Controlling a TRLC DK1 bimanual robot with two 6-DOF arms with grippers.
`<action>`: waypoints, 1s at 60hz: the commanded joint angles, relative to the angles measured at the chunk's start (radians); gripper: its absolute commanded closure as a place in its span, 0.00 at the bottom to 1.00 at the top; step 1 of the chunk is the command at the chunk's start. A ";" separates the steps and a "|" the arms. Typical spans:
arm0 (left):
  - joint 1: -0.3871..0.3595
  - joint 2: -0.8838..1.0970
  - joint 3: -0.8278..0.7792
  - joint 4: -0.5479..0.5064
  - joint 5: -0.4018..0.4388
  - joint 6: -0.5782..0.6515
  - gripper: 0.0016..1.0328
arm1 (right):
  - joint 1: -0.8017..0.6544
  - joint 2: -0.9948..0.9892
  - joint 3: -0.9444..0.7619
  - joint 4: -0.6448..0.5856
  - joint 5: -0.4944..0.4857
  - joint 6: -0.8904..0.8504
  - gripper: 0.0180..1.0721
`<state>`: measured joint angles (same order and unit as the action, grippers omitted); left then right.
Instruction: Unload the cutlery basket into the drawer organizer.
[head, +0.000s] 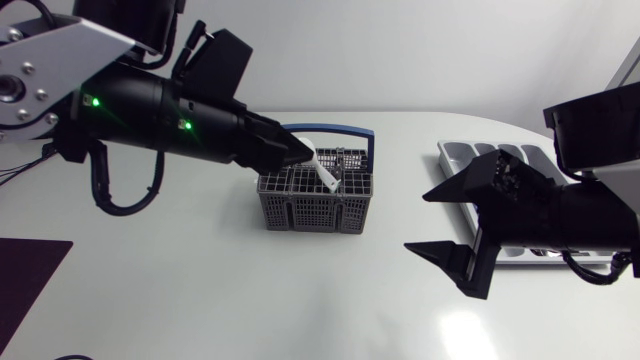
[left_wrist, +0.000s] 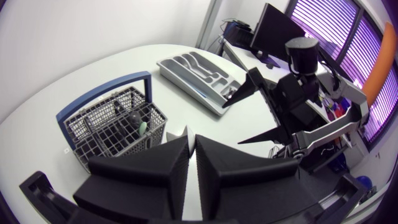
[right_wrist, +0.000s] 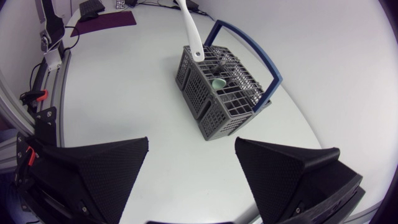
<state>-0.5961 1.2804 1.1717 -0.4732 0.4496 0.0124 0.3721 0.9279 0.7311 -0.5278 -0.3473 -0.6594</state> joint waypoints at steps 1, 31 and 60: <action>-0.041 -0.010 -0.038 0.016 0.041 0.057 0.90 | 0.005 -0.003 -0.015 -0.029 -0.024 -0.026 0.05; -0.226 0.046 -0.093 0.035 0.101 0.181 0.90 | 0.114 -0.057 -0.036 -0.049 -0.163 -0.072 0.05; -0.258 0.079 -0.092 0.035 0.107 0.205 0.90 | 0.176 -0.055 -0.058 -0.020 -0.186 -0.071 0.61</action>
<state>-0.8444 1.3418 1.1038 -0.4435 0.5430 0.1886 0.5419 0.8589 0.7017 -0.5602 -0.5255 -0.7120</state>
